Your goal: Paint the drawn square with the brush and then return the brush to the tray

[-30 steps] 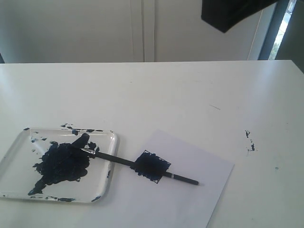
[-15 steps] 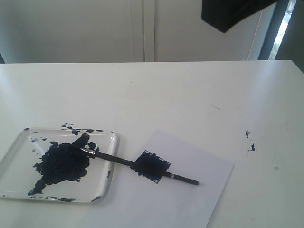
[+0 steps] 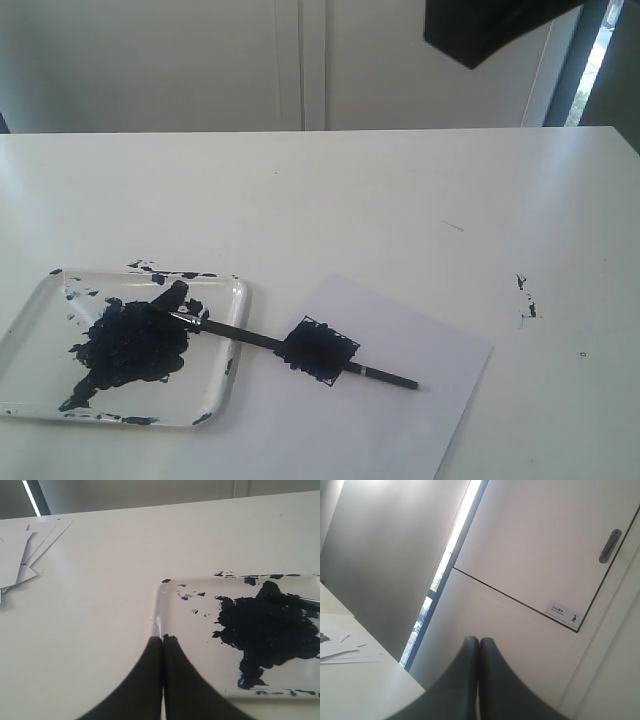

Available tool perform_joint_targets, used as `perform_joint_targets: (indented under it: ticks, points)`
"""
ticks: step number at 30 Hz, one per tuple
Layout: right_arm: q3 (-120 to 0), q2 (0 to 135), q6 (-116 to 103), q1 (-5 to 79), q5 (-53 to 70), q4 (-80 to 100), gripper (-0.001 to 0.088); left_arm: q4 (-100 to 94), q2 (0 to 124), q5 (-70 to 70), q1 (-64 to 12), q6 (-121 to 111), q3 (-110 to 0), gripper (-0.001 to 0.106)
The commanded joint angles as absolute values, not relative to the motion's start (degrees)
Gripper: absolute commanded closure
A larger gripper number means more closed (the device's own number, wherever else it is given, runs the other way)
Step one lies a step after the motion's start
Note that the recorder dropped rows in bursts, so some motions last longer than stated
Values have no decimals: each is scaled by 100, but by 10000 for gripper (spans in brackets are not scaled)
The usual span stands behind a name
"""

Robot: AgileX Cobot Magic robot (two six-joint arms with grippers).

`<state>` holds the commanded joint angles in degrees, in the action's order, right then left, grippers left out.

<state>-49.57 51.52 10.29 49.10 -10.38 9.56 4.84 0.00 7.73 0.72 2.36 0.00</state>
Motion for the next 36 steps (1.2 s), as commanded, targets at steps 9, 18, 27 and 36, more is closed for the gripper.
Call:
perform_joint_targets:
  ticks: [9, 18, 27, 36]
  points:
    - [-4957, 5152, 1029, 4910, -1038, 956, 868, 484, 0, 773, 69, 236, 0, 1053]
    - [-4957, 5152, 1029, 4910, -1038, 956, 868, 484, 0, 773, 69, 257, 0, 1053]
    - [-4957, 5152, 1029, 4910, -1038, 956, 868, 484, 0, 773, 69, 257, 0, 1053]
    - [-4957, 4937, 1028, 4910, -1038, 956, 868, 484, 0, 773, 69, 270, 0, 1053]
